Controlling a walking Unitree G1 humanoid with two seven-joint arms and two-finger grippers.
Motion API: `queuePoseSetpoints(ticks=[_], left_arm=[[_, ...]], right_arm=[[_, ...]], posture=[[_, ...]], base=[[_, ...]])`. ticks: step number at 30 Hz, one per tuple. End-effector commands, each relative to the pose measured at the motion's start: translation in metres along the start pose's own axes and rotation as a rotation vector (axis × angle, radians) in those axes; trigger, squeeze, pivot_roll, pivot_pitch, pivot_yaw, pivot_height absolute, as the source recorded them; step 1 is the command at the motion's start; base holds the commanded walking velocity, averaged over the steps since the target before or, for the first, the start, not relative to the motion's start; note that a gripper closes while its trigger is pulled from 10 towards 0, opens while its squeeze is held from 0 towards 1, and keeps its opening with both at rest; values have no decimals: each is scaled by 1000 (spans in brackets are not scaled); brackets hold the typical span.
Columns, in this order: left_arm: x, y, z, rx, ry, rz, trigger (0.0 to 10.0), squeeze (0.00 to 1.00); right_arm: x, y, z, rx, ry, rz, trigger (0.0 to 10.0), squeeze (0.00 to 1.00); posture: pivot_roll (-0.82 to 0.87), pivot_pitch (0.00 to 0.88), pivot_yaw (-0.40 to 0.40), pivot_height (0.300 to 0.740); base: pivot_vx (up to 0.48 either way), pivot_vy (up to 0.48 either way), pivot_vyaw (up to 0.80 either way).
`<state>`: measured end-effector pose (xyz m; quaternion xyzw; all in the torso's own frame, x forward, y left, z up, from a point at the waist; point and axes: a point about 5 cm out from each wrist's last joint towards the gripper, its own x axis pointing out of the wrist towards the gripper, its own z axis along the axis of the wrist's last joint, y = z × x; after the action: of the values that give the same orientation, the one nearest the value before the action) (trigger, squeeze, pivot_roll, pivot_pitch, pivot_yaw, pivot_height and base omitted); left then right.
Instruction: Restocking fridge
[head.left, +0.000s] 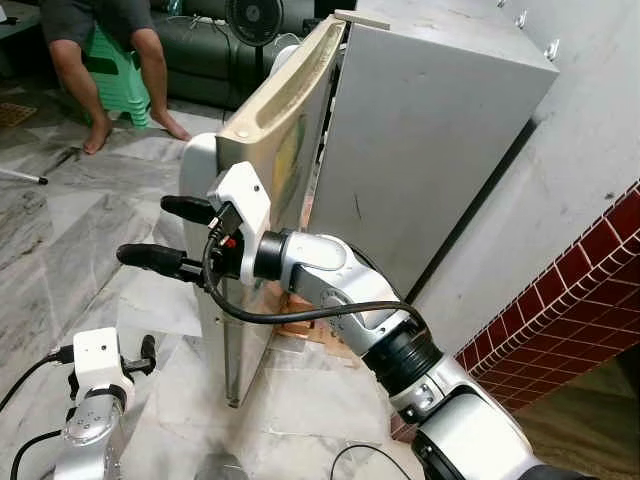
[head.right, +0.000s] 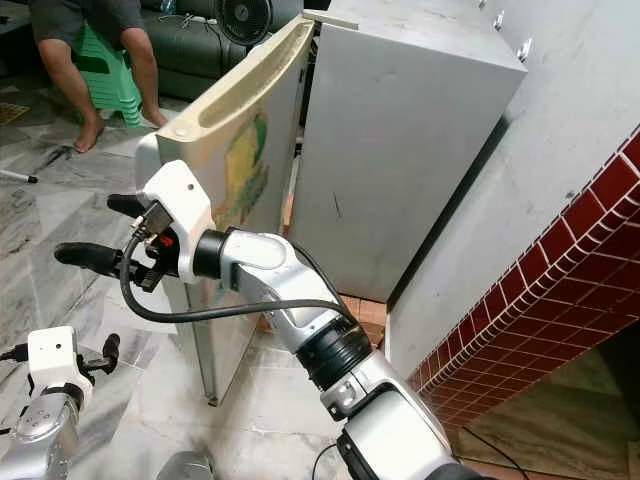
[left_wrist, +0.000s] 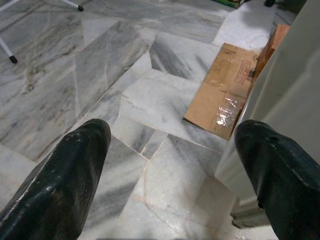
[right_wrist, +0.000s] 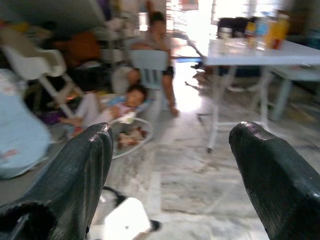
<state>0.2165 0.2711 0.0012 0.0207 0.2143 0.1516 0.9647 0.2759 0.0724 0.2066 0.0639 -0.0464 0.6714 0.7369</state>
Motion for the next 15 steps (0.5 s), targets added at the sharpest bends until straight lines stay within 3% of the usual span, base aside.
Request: queuePoseSetpoints(ticks=[1,15], left_arm=[[1,-3,3,12,-3,-19,10000,0],[1,-3,3,12,-3,-19,10000,0]], right_arm=[[58,56,40,23,-201,220,10000,0],[58,56,40,23,-201,220,10000,0]], posture=[[209,0,-102,740],[209,0,-102,740]], base=[[0,0,0],[0,0,0]])
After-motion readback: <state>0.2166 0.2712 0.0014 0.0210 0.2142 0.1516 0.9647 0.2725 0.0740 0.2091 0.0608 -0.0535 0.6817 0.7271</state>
